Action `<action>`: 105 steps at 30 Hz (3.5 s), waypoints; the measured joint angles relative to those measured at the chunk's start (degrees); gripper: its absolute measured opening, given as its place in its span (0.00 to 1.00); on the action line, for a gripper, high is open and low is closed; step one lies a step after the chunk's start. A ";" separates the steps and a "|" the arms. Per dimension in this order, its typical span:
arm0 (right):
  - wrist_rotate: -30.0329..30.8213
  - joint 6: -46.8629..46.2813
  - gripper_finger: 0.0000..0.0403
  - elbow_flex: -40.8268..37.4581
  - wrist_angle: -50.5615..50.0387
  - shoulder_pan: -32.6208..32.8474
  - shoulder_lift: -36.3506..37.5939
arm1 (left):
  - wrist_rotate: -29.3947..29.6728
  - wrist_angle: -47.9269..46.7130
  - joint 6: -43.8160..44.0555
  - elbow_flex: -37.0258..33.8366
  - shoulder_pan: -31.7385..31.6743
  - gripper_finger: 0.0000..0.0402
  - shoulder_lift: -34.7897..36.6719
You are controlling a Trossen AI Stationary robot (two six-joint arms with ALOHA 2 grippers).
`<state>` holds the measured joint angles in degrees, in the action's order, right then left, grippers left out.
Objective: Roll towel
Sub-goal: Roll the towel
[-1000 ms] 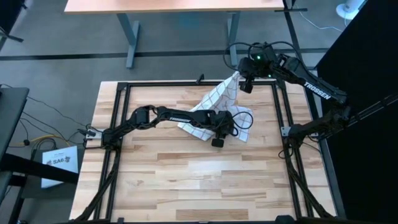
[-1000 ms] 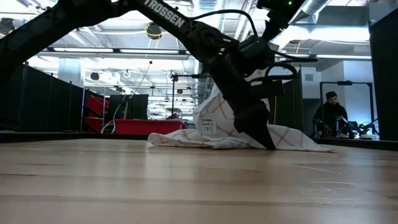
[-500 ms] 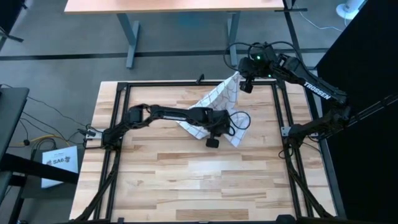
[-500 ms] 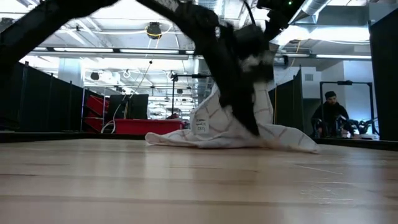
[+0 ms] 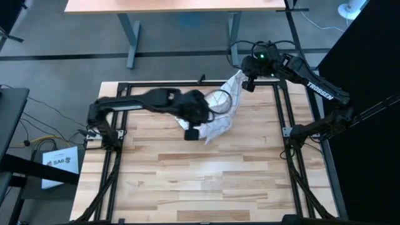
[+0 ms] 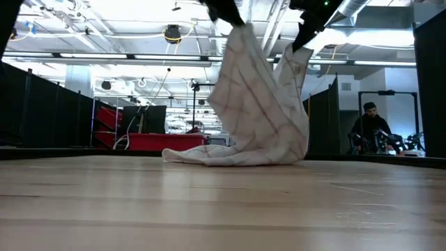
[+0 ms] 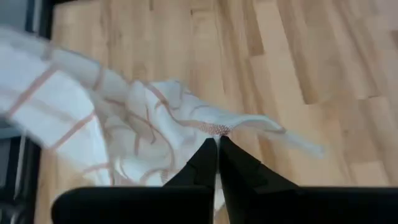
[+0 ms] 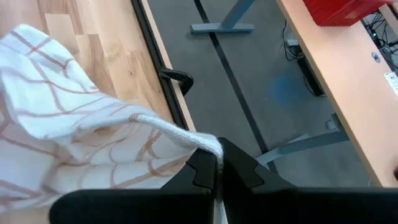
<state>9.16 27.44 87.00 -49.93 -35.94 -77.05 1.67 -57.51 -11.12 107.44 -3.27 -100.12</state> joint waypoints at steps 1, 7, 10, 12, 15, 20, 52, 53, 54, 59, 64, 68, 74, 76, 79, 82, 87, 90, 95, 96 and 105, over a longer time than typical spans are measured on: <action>0.04 0.05 0.00 0.00 0.23 -0.31 0.30 | 0.98 -1.03 0.88 -0.03 0.21 0.00 1.95; 0.58 0.05 0.00 0.00 2.91 -2.42 2.74 | 8.21 -7.29 5.68 0.08 0.37 0.00 13.68; 3.40 -0.28 0.00 0.00 4.69 -3.45 3.89 | 11.26 -10.36 7.68 0.04 -0.13 0.00 18.81; 4.76 -0.29 0.00 0.23 6.44 -4.18 4.43 | 12.08 -11.81 8.95 0.06 -0.83 0.00 22.33; 5.08 -0.43 0.00 2.93 7.50 -5.12 4.45 | 13.14 -13.53 10.44 0.07 -2.30 0.00 26.37; 5.80 0.04 0.00 7.63 10.56 -5.84 4.47 | 14.36 -15.97 11.36 0.08 -4.92 0.00 30.39; 5.56 2.58 0.00 11.30 11.00 -16.99 4.00 | 16.16 -6.56 -8.55 0.35 -31.34 0.00 37.48; 5.65 2.56 0.00 11.30 10.48 -16.57 4.12 | 16.12 -6.94 -8.55 0.53 -31.34 0.00 37.47; 5.71 2.59 0.00 11.30 9.53 -16.03 4.26 | 15.71 -7.89 -8.40 0.56 -31.34 0.00 37.50; 4.80 2.94 0.00 11.30 0.98 -12.47 5.04 | 13.71 -18.73 -6.21 0.16 -30.47 0.00 37.55; 4.25 1.73 0.00 11.28 -8.11 -6.84 6.79 | 13.69 -25.67 -3.14 -2.66 -23.89 0.00 37.58; 4.32 -2.03 0.00 11.28 -12.07 -1.70 9.60 | 14.17 -25.61 1.22 -5.61 -15.68 0.00 38.21; 4.37 -7.38 0.00 6.37 -12.70 2.50 14.60 | 16.88 -25.23 11.10 -6.87 -3.50 0.00 37.79; 4.51 -8.27 0.00 2.66 -11.78 2.41 15.72 | 17.06 -25.50 14.78 -7.44 0.56 0.00 36.80; 4.47 -9.03 0.00 -3.23 -8.42 2.42 16.06 | 18.20 -25.73 19.93 -8.72 6.12 0.00 34.75; 4.05 -9.05 0.00 -8.97 -3.98 2.42 15.60 | 18.24 -26.14 25.96 -10.33 11.38 0.00 32.64; 2.49 -10.10 0.00 -16.53 2.95 2.49 15.51 | 18.69 -23.26 37.83 -14.90 21.69 0.00 28.79; 1.81 -10.14 0.00 -19.94 4.44 2.53 15.53 | 19.49 -19.02 44.02 -17.75 27.09 0.00 25.01; -0.53 -12.10 0.00 -23.83 4.66 3.73 15.71 | 19.03 -9.06 51.12 -21.78 31.58 0.00 15.60; -0.68 -12.45 0.00 -24.38 4.27 4.50 15.94 | 17.93 -7.01 51.70 -22.27 32.21 0.00 13.44; -1.37 -23.61 0.00 -29.85 -5.56 16.80 22.08 | 11.68 1.63 56.81 -22.06 38.44 0.00 -1.75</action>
<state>7.79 3.83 57.15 -55.48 -19.14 -54.97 13.35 -55.88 45.70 85.38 35.17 -101.87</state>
